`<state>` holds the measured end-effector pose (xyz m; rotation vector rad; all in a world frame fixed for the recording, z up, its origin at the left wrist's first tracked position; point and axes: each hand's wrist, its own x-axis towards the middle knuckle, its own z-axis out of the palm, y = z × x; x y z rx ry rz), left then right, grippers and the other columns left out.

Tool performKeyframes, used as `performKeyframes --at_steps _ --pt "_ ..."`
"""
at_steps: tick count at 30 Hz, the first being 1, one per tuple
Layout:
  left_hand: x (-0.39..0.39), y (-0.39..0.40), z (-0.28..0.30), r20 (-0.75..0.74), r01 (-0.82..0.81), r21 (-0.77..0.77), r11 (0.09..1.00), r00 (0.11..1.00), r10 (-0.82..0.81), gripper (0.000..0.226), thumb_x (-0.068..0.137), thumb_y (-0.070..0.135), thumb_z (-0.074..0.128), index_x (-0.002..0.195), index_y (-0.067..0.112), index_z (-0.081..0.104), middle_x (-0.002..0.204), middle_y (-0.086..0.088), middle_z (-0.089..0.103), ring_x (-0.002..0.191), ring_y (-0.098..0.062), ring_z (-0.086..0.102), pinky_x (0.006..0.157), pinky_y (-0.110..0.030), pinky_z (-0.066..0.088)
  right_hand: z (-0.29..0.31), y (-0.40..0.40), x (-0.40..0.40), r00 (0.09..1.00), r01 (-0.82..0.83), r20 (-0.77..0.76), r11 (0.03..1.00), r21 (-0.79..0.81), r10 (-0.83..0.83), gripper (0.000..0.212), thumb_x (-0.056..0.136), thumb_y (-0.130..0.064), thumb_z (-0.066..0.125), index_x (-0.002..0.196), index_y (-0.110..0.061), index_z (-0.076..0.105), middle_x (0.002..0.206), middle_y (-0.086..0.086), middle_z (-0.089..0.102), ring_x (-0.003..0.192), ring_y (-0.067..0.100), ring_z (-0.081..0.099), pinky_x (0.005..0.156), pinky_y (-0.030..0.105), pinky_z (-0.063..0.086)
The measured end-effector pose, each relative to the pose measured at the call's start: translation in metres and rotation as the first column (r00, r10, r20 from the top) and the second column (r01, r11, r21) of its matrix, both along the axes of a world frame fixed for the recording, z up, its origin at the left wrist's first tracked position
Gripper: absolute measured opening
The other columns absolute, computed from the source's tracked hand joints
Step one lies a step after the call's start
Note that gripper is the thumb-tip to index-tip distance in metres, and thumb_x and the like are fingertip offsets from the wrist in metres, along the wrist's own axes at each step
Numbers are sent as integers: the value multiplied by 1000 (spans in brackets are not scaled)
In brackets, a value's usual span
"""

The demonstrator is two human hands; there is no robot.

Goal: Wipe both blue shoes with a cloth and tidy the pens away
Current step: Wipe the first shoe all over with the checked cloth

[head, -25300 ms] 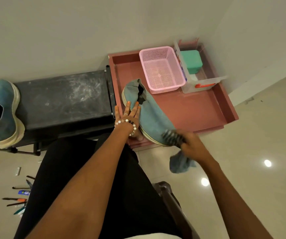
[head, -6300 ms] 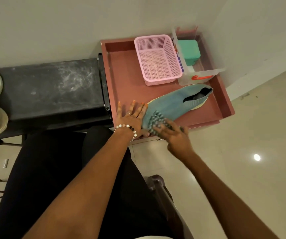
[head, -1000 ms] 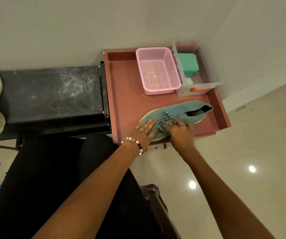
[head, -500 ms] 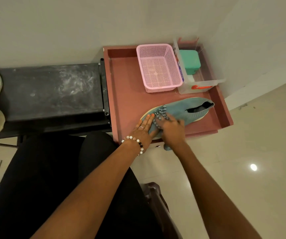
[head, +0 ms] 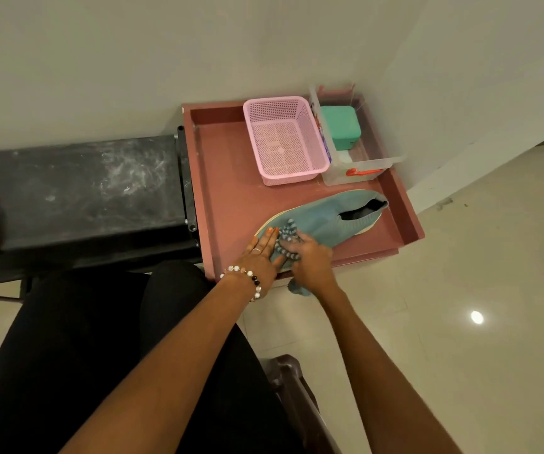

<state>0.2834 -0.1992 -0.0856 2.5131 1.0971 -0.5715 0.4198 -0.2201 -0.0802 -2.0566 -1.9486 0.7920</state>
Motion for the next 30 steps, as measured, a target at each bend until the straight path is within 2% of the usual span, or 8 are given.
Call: performKeyframes --at_steps 2,4,7,10,14,18,25,30 --pt "-2 2 -1 29 0 18 1000 1000 -1 66 99 14 37 154 15 0 155 -21 -22 144 -33 -21 117 -38 -9 19 -4 18 876 174 -441 981 -89 -195 53 75 12 39 111 -12 70 123 10 63 116 22 57 102 36 44" --pt "-4 3 -2 21 -3 15 1000 1000 3 68 99 15 39 154 15 -3 155 -23 -21 145 -33 -20 117 -38 -8 40 -15 39 523 386 -717 878 -284 -462 57 73 23 33 100 -8 71 101 9 71 100 25 63 89 36 52" --pt "-1 6 3 33 -44 28 999 999 43 64 100 35 40 153 10 14 159 -22 -6 148 -31 -8 119 -38 1 47 -37 74 4 540 -777 655 -528 -630 49 63 18 39 102 1 63 91 18 67 81 32 64 77 45 53" --pt "3 10 12 210 -181 72 981 964 163 43 101 39 36 126 10 55 142 -10 40 136 -24 33 105 -35 35 36 -57 94 -302 576 -656 416 -704 -692 55 48 -4 55 102 5 55 96 21 58 75 33 58 81 51 49" --pt "14 16 26 432 -442 32 897 815 386 29 101 25 43 114 11 65 111 -11 65 101 -30 61 82 -35 47 23 -75 93 -437 507 -581 346 -790 -686 59 51 -7 61 109 3 54 102 23 58 83 35 58 88 52 48" --pt "38 25 20 589 -437 -41 898 715 375 28 96 21 54 116 5 66 118 -13 65 113 -31 57 96 -34 40 17 -81 83 -555 442 -549 337 -831 -625 53 63 -5 60 115 3 54 114 24 56 93 38 58 95 53 44" --pt "53 29 -10 260 -417 33 908 881 395 68 94 54 44 152 28 20 160 -15 8 147 -36 -1 120 -45 5 13 -89 82 -597 475 -540 282 -834 -593 64 70 -4 57 133 4 47 131 23 54 117 38 53 99 54 41" --pt "50 34 -13 316 -491 27 871 831 459 72 93 53 48 151 16 25 158 -9 22 146 -26 16 115 -39 23 8 -97 83 -605 509 -539 237 -828 -585 49 83 -1 50 131 3 49 128 23 56 113 39 56 95 52 44"
